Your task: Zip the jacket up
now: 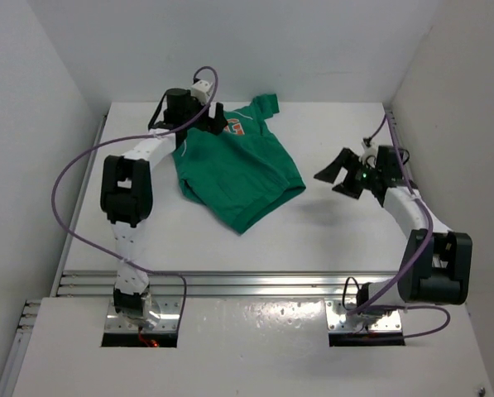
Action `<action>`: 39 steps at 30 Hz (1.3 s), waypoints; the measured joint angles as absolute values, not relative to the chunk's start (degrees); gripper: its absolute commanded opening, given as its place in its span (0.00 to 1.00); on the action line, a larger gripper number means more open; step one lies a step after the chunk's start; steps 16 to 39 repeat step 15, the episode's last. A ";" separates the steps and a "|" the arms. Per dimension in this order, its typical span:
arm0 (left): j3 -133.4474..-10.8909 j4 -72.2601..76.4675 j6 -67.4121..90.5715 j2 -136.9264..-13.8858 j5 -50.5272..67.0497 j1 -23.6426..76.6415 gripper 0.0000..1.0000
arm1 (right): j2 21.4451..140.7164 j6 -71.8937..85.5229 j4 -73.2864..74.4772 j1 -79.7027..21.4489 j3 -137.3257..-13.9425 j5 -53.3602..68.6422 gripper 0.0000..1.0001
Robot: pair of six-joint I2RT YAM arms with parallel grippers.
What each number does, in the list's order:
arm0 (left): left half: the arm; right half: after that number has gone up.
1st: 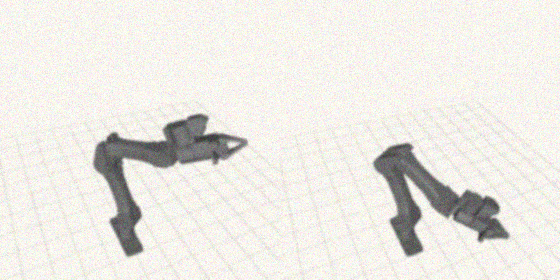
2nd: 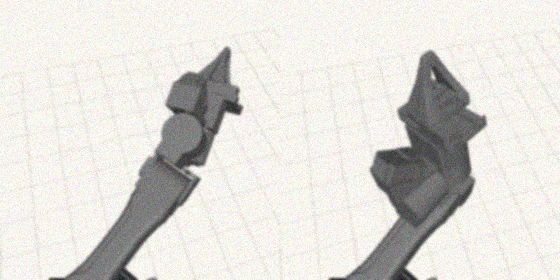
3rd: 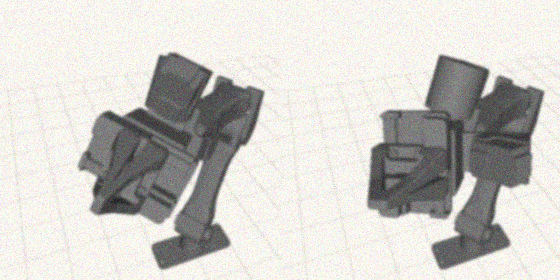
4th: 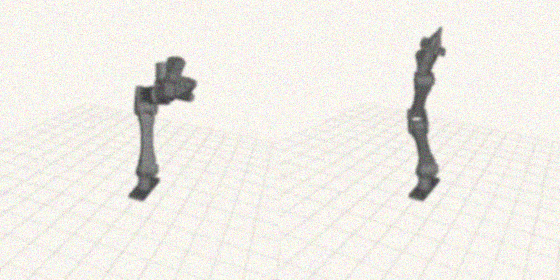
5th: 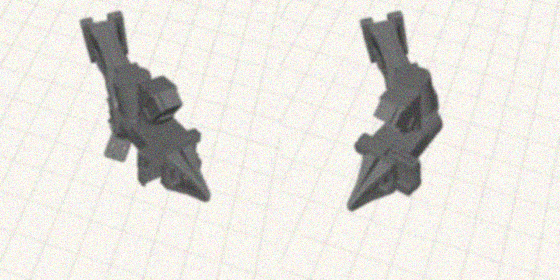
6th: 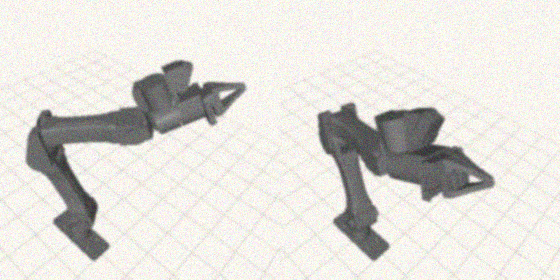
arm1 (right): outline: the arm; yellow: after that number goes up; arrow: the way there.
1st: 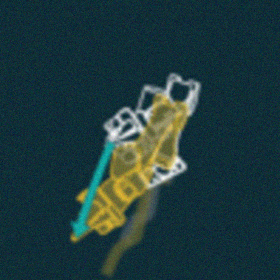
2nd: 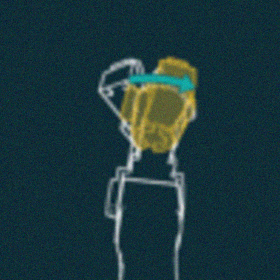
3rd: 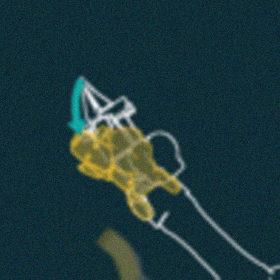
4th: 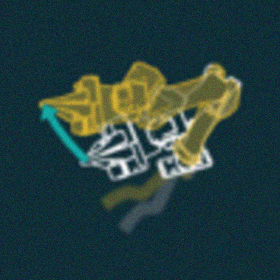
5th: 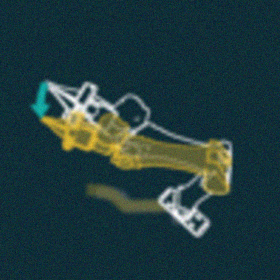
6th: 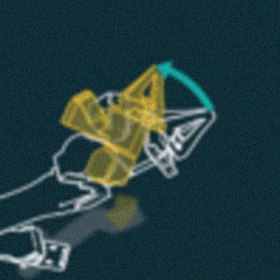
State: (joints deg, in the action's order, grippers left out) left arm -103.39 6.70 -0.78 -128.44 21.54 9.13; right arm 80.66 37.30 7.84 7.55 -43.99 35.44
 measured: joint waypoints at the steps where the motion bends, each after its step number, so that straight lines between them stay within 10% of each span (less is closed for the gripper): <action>1: -102.08 5.32 -0.08 -126.69 22.83 9.34 1.00 | 81.08 35.77 8.03 6.96 -46.74 35.07 0.96; 10: -88.29 -3.01 6.04 -102.39 21.52 7.42 1.00 | 92.60 17.45 11.33 7.81 -66.37 29.93 1.00; 39: -84.79 -5.34 5.30 -103.26 18.24 -4.36 1.00 | 98.50 11.60 12.32 10.98 -68.82 28.40 1.00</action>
